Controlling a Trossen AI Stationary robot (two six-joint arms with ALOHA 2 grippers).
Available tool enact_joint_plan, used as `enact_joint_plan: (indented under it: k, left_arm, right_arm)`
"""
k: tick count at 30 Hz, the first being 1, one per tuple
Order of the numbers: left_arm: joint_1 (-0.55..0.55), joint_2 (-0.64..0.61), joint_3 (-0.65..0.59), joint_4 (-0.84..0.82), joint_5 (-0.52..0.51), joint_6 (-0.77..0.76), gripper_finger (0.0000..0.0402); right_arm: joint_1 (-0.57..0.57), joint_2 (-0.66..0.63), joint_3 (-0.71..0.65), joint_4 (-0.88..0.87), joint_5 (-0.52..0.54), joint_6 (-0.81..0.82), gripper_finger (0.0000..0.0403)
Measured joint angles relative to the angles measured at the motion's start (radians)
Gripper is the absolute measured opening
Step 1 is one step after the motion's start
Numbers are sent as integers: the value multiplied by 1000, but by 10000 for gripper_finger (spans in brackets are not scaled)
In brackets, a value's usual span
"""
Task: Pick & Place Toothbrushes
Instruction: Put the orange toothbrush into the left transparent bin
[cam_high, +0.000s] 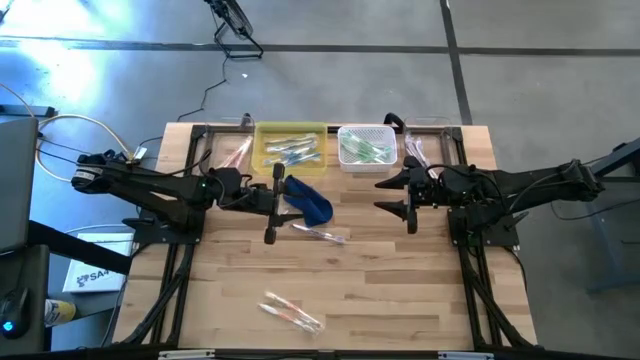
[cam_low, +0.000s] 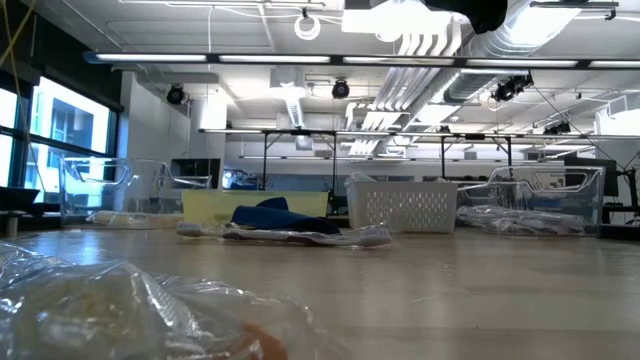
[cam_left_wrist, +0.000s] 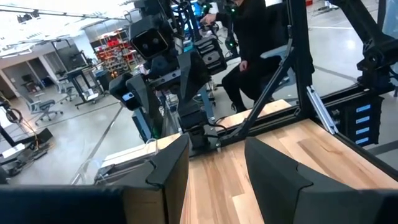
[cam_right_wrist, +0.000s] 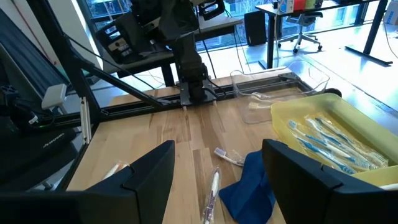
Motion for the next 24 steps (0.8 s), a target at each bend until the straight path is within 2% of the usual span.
enact_joint_plan:
  k: [24]
  left_arm:
    - [0,0,0,9,0,0,152]
  right_arm:
    - [0,0,0,0,0,0,234]
